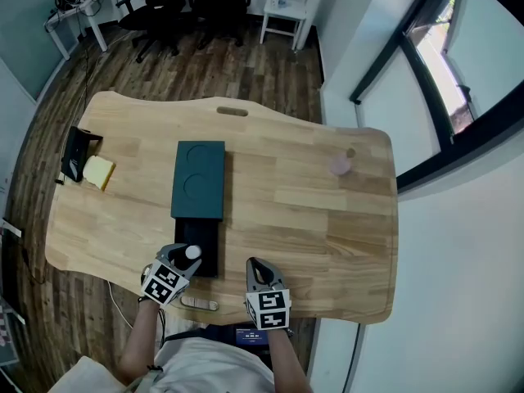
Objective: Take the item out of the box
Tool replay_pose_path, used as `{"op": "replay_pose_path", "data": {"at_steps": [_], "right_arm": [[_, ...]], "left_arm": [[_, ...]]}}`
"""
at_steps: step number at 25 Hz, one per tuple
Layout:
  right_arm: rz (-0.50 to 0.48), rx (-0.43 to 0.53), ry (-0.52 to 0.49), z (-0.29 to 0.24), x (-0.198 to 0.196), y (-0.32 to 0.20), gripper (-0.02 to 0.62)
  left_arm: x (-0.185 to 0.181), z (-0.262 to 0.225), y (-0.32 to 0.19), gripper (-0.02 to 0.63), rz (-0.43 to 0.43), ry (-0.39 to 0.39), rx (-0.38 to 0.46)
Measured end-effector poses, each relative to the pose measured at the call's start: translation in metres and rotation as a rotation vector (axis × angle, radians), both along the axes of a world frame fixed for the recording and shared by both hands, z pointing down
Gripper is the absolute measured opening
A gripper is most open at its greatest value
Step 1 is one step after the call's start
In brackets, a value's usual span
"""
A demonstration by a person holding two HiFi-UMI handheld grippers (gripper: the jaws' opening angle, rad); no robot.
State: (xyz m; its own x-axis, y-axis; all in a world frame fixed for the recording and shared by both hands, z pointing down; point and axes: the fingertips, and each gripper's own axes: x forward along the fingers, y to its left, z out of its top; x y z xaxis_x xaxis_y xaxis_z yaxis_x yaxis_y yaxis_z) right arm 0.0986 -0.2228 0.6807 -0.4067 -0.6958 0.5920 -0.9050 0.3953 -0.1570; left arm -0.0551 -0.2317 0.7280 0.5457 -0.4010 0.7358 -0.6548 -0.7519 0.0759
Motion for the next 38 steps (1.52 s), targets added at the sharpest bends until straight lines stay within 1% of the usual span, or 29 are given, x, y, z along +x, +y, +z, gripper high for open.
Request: {"op": "replay_pose_path", "data": {"at_steps": [3,10,12,14,18,23,27,34,38], "right_arm": [[-0.009,-0.008,0.005,0.002,-0.001,-0.001,0.005],[-0.027,0.001,0.018,-0.001,-0.001,-0.003,0.005],[-0.026,0.005,0.022,-0.003,0.002,-0.001,0.005],[-0.021,0.007,0.027,-0.006,0.006,0.002,0.005],[-0.014,0.024,0.037,-0.016,0.008,0.006,0.005],[-0.011,0.059,0.037,-0.033,0.005,0.010,0.005],[-0.003,0.087,0.032,-0.045,0.001,0.014,0.005],[0.015,0.164,0.036,-0.075,-0.002,0.022,0.005],[0.030,0.198,0.037,-0.084,-0.005,0.029,0.005]], "left_arm": [[-0.001,0.004,0.000,0.170,-0.002,-0.011,-0.003],[0.001,0.006,-0.002,0.169,-0.006,-0.003,0.012],[0.002,0.006,0.001,0.169,-0.004,0.004,0.004],[0.002,-0.003,0.001,0.169,-0.005,0.005,-0.001],[0.004,-0.018,0.000,0.169,-0.009,0.032,0.022],[0.000,-0.035,-0.002,0.169,-0.031,0.052,0.043],[0.001,-0.049,-0.001,0.169,-0.023,0.061,0.076],[0.007,-0.078,0.007,0.169,-0.032,0.144,0.103],[0.004,-0.091,0.012,0.169,-0.033,0.165,0.125]]}}
